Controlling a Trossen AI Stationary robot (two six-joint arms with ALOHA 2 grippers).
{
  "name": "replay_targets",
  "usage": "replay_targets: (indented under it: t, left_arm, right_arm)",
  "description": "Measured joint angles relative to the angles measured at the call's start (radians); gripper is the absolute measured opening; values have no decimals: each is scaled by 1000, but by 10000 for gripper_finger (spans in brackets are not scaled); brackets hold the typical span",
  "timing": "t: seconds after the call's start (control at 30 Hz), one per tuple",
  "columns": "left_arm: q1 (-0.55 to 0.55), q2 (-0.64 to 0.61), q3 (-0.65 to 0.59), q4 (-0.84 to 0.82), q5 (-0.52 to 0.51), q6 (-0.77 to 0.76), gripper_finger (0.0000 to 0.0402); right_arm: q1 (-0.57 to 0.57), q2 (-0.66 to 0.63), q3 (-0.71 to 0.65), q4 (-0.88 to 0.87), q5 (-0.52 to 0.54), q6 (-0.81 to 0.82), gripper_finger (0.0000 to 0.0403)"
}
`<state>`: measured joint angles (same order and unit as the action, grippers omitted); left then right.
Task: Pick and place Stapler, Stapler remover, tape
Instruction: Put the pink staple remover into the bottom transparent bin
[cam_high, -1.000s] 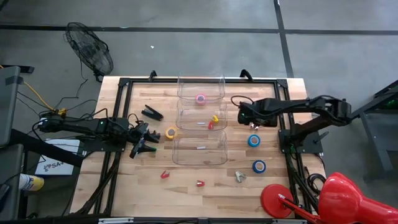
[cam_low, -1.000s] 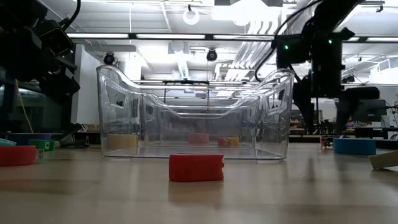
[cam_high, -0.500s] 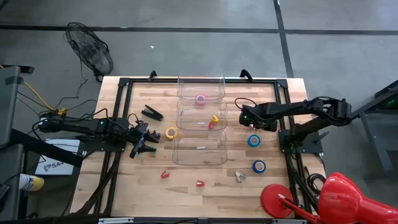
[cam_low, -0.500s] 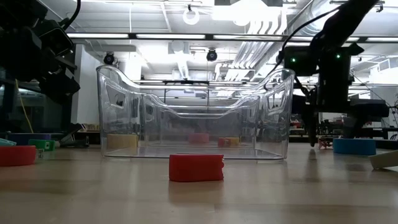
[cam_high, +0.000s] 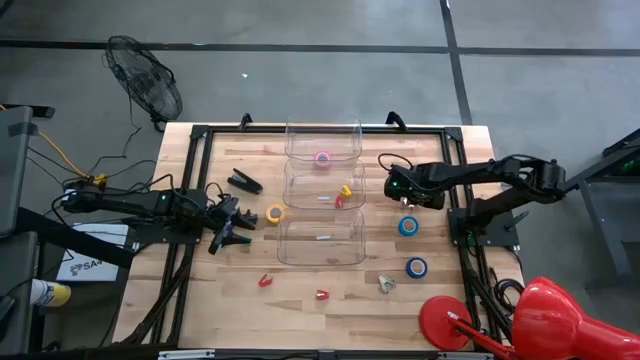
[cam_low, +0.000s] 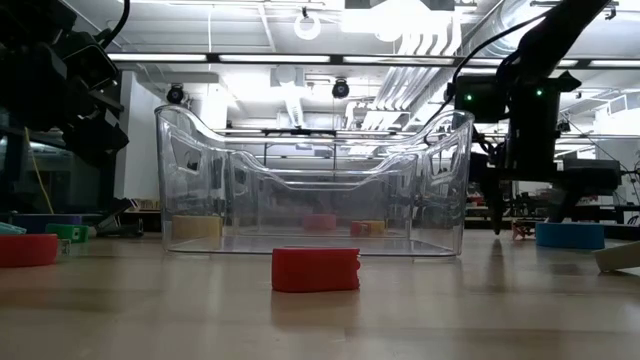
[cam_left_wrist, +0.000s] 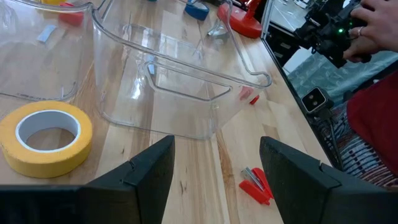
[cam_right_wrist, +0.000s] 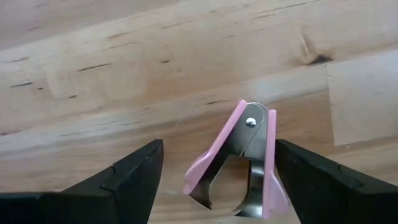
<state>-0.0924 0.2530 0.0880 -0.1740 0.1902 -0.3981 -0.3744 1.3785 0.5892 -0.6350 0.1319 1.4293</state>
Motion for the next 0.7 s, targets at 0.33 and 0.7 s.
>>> replay_targets:
  t: [0.33,0.7]
  left_arm:
    - [0,0,0,0,0,0,231]
    - [0,0,0,0,0,0,231]
  right_arm:
    - [0,34,3,-3,-20,-31,251]
    - [-1,35,2,-14,-44,-100,180]
